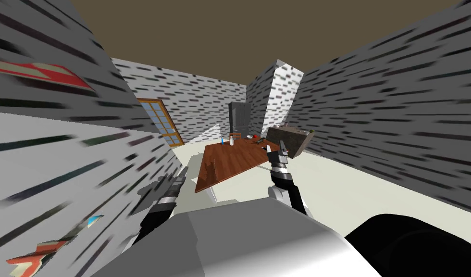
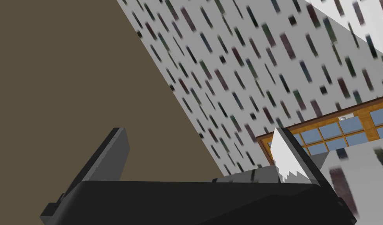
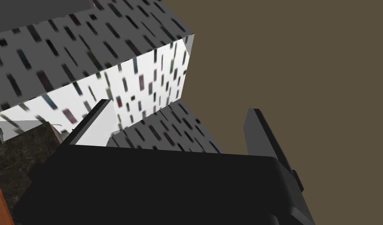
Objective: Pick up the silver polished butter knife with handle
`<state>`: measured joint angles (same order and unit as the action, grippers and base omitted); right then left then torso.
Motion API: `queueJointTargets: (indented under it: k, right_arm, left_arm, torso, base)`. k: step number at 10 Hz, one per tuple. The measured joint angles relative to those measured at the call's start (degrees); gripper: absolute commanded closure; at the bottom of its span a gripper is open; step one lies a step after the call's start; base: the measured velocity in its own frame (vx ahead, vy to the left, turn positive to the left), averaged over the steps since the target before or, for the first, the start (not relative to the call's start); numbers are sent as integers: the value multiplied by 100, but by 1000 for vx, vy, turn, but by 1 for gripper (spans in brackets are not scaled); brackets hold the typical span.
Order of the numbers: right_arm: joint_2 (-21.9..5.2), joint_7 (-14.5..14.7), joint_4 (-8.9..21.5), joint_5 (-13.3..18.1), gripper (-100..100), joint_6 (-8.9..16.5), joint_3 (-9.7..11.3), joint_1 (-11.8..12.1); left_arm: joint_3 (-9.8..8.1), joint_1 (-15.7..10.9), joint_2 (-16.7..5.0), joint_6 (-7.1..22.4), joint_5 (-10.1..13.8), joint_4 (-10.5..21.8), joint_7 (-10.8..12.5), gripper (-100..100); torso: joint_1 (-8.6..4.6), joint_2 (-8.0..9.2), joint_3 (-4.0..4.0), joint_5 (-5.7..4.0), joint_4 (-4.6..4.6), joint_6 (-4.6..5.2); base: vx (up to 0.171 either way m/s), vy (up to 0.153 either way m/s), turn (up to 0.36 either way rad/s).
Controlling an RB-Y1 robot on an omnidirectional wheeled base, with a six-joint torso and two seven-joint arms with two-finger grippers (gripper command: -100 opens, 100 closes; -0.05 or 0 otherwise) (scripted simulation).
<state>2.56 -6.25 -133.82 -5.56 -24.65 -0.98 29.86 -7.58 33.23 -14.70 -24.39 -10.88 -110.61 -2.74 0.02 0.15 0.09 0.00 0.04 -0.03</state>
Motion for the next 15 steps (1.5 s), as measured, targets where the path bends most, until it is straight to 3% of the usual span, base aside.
queueJointTargets:
  k: [3, 7, 9, 11, 14, 15]
  right_arm:
    - [0, 0, 0, 0, 0, 0, 1, -1]
    - [0, 0, 0, 0, 0, 0, 1, -1]
    - [0, 0, 0, 0, 0, 0, 0, 0]
    - [0, 0, 0, 0, 0, 0, 0, 0]
    - [0, 0, 0, 0, 0, 0, 0, 0]
    - [0, 0, 0, 0, 0, 0, -1, 1]
  left_arm:
    - [-145, 13, -111, 77, -93, 495, -97, -100]
    - [-410, -55, -421, 460, -203, 1234, -208, -100]
    - [-507, 45, -526, 577, -228, 1499, -258, -100]
    - [-586, 47, -598, 628, -257, 1852, -337, -100]
    - [-670, -38, -842, 1017, -276, 2287, -437, -100]
    - [-702, 4, -886, 1029, -266, 2426, -455, -100]
  torso:
    - [-1, 0, 0, 0, 0, 3]
    - [-5, 2, 1, -2, 0, 4]
    - [-2, -3, -2, -1, -1, 1]
    - [-2, -9, -5, -1, -2, 2]
    - [-2, -14, -8, -1, -3, 2]
    - [2, -13, -8, -1, -3, -4]
  base:
    - [-40, -38, -284]
    - [-35, -40, -249]
    - [-13, -38, -200]
    - [0, -51, -367]
    - [7, -38, -167]
    - [20, -44, -208]
